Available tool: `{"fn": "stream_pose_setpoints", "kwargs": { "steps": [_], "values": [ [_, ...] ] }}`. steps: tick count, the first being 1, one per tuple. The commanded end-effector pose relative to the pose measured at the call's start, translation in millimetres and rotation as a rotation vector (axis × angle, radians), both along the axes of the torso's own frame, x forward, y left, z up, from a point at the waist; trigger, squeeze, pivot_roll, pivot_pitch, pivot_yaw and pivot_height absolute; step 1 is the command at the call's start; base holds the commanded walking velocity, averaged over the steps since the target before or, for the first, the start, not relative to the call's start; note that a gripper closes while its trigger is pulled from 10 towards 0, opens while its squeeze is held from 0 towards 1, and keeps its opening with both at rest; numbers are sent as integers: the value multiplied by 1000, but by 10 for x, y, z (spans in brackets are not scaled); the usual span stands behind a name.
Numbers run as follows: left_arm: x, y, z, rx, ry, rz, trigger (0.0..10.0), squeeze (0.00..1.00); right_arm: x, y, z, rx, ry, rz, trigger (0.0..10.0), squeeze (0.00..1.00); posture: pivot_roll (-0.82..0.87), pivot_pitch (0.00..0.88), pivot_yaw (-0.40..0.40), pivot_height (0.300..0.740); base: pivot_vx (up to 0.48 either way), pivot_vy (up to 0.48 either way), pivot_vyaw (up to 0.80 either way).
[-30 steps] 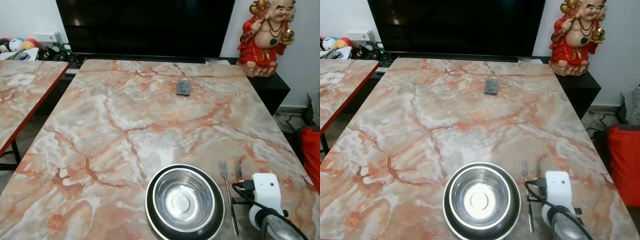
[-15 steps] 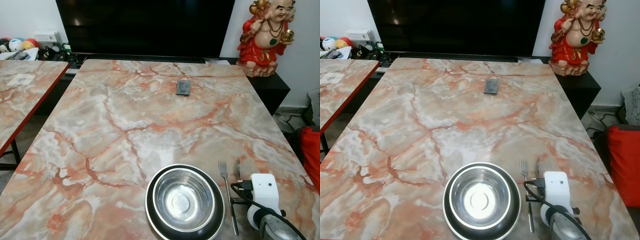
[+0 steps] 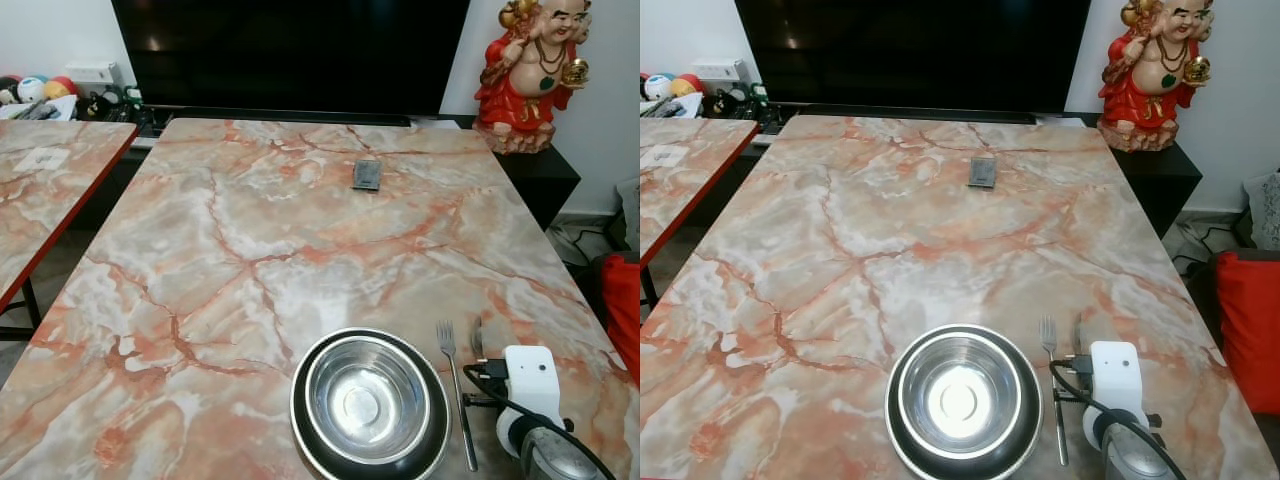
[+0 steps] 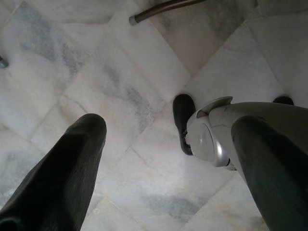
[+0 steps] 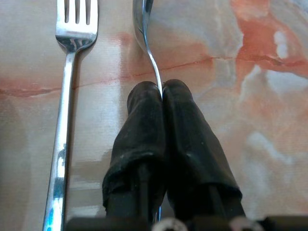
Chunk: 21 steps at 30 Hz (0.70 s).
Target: Setting the table
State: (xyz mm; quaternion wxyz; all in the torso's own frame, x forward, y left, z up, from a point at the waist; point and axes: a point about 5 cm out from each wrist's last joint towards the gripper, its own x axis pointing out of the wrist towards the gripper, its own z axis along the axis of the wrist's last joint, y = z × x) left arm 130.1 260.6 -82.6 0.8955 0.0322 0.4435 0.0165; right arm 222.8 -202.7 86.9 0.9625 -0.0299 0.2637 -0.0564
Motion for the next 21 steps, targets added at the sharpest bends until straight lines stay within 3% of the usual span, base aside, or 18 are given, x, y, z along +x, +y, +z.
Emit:
{"fn": "stream_pose_setpoints", "kwargs": {
  "steps": [1, 21],
  "values": [
    [-74, 21, -22, 9, 30, -3, 10000, 0, 12, -38, 21, -7, -9, -6, 10000, 380, -41, 118, -43, 740, 0, 0, 0],
    [-67, 20, -21, 10, 29, -3, 10000, 0, 1, -12, 28, -2, -2, 11, 10000, 384, -43, 119, -44, 740, 0, 0, 0]
  ]
}}
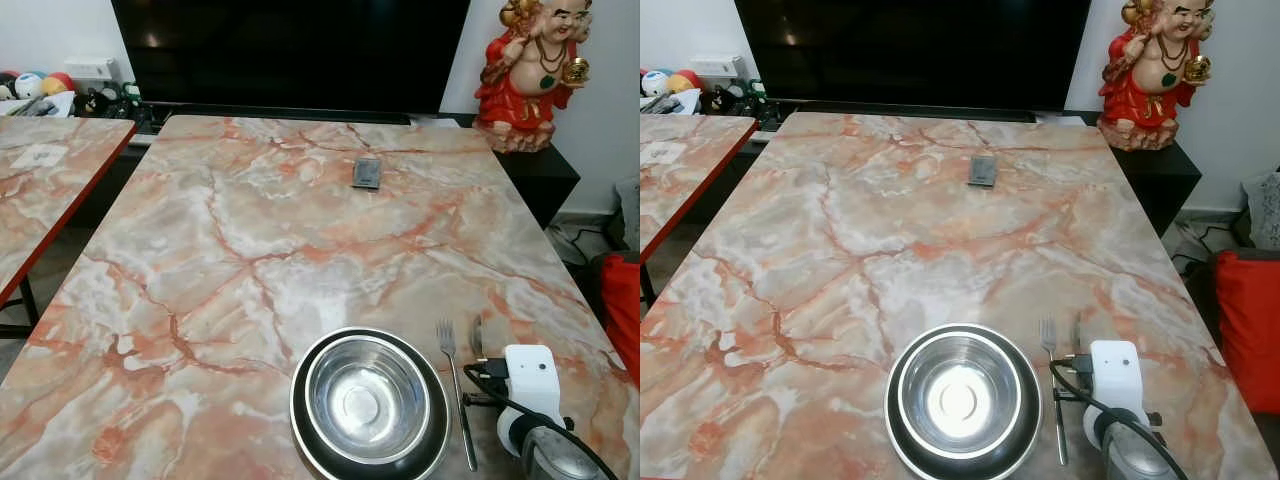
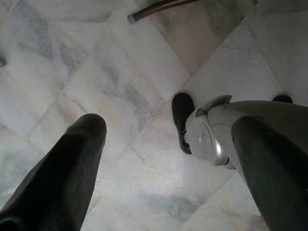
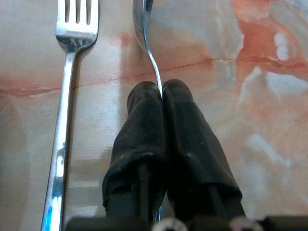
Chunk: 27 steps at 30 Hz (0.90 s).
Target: Setting the table
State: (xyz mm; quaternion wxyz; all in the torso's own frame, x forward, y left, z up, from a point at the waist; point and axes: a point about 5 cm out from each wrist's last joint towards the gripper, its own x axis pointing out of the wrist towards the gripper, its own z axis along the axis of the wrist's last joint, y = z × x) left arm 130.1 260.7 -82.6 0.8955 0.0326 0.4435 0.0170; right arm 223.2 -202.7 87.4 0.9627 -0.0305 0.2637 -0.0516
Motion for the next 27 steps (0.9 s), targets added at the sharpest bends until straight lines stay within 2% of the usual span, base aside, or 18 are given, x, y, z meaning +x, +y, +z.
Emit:
{"fn": "stream_pose_setpoints", "kwargs": {
  "steps": [1, 6, 9, 10, 11, 13, 14, 15, 27],
  "values": [
    [-68, 21, -21, 9, 30, -4, 10000, 0, -4, -4, 23, 6, -2, 1, 10000, 541, -44, 120, -43, 740, 0, 0, 0],
    [-68, 24, -20, 10, 30, -5, 10000, 0, -6, 14, 31, 20, -3, 2, 10000, 541, -43, 121, -42, 740, 0, 0, 0],
    [-66, 28, -18, 12, 30, -6, 10000, 0, -9, 23, 33, 24, 2, 9, 10000, 471, -45, 121, -40, 740, 0, 0, 0],
    [-65, 28, -18, 12, 30, -6, 10000, 0, -10, 21, 33, 23, 4, 10, 10000, 431, -45, 121, -40, 740, 0, 0, 0],
    [-65, 28, -17, 12, 30, -6, 10000, 0, -11, 19, 33, 22, 4, 11, 10000, 286, -45, 121, -40, 740, 0, 0, 0],
    [-64, 29, -17, 12, 30, -7, 10000, 0, -10, 19, 34, 21, 5, 14, 10000, 267, -46, 120, -40, 740, 0, 0, 0],
    [-64, 29, -17, 12, 30, -7, 10000, 0, -10, 20, 34, 20, 5, 15, 10000, 196, -46, 120, -40, 740, 0, 0, 0],
    [-64, 28, -17, 12, 30, -7, 10000, 0, -9, 20, 35, 19, 5, 17, 10000, 16, -46, 120, -40, 740, 0, 0, 0],
    [-61, 22, -18, 11, 29, -7, 10000, 0, 36, 6, 150, 11, -40, 35, 10000, 0, -49, 118, -43, 740, 0, 0, 0]
  ]
}}
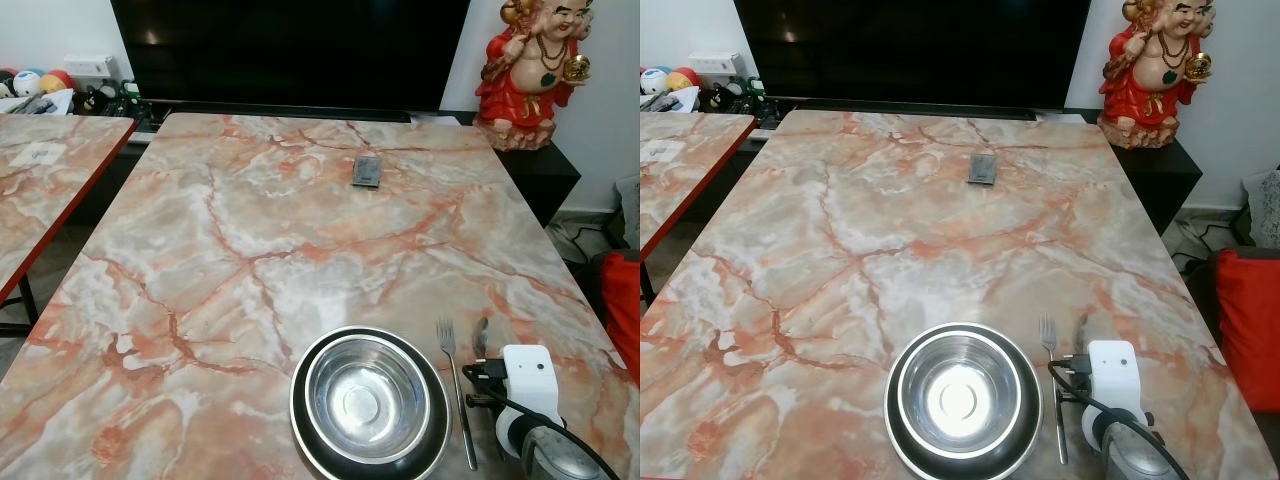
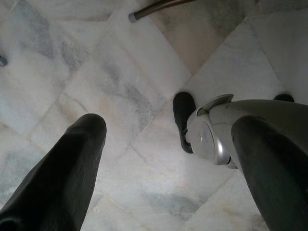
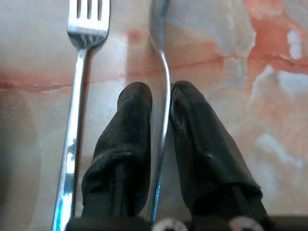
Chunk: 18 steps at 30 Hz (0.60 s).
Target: Setting the table
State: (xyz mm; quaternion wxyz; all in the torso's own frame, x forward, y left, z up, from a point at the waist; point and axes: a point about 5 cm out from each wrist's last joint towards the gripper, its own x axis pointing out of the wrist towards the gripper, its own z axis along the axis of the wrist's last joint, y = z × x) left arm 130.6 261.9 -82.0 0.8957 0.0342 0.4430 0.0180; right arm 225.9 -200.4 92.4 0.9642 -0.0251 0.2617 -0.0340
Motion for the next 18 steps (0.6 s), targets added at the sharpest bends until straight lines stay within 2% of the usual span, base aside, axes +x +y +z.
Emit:
{"fn": "stream_pose_setpoints", "kwargs": {
  "steps": [1, 12, 15, 18],
  "values": [
    [-65, 9, -23, 7, 29, -8, 10000, 0, 20, -18, 125, -9, -43, 5, 10000, 0, -49, 118, -43, 740, 0, 0, 0],
    [-65, 1, -26, 4, 30, -8, 10000, 0, 52, -30, 192, -16, -59, 14, 10000, 0, -53, 117, -48, 740, 0, 0, 0],
    [-65, 0, -26, 4, 30, -8, 10000, 0, 56, -67, 189, -19, -66, -15, 10000, 0, -53, 117, -48, 740, 0, 0, 0],
    [-65, 0, -26, 4, 30, -8, 10000, 0, 92, -98, 250, 17, -133, -61, 10000, 0, -53, 117, -48, 740, 0, 0, 0]
  ]
}}
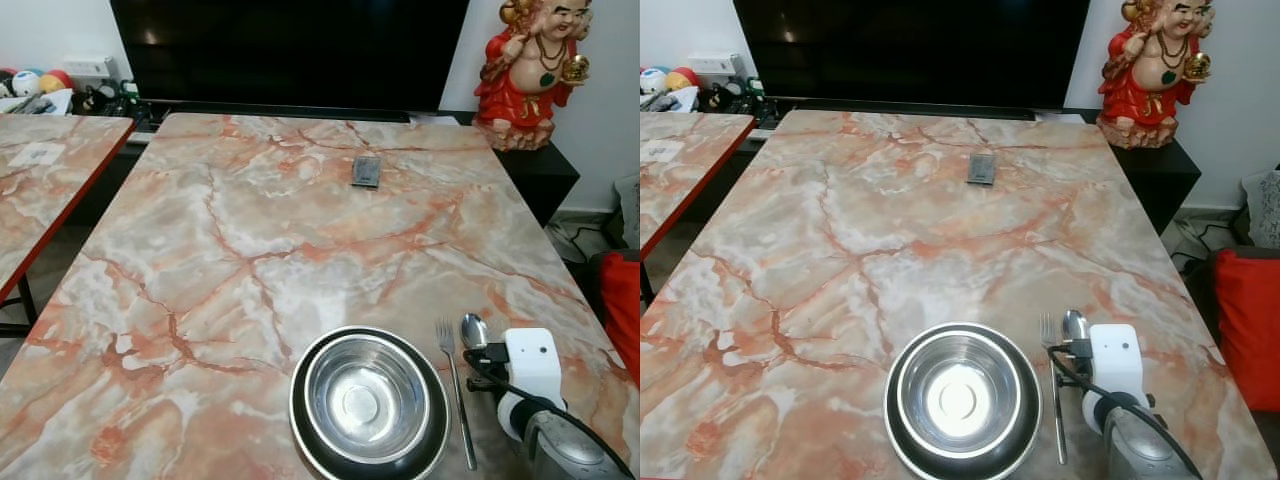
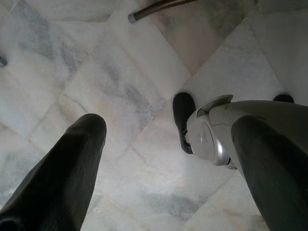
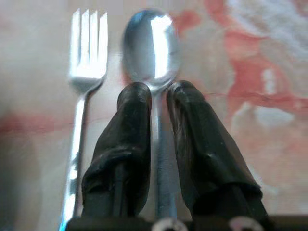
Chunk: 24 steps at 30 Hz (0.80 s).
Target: Setting the table
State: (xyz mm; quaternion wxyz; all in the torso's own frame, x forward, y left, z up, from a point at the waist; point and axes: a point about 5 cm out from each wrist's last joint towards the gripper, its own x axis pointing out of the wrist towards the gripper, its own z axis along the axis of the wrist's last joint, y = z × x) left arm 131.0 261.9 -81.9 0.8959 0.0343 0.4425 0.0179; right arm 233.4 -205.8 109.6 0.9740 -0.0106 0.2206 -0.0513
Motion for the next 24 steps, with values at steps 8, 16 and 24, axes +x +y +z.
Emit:
{"fn": "stream_pose_setpoints", "kwargs": {
  "steps": [8, 16, 24],
  "values": [
    [-72, 3, -27, 5, 31, -8, 10000, 0, 132, -156, 312, 47, -292, -139, 10000, 0, -57, 115, -44, 740, 0, 0, 0],
    [-78, 13, -24, 8, 25, 1, 10000, 0, 288, -92, 380, 48, -426, -137, 10000, 0, -51, 75, -16, 740, 0, 0, 0],
    [-43, 19, -10, 12, 12, 4, 10000, 0, 508, -32, 471, 27, -542, -93, 10000, 0, -49, 33, -12, 740, 0, 0, 0]
  ]
}}
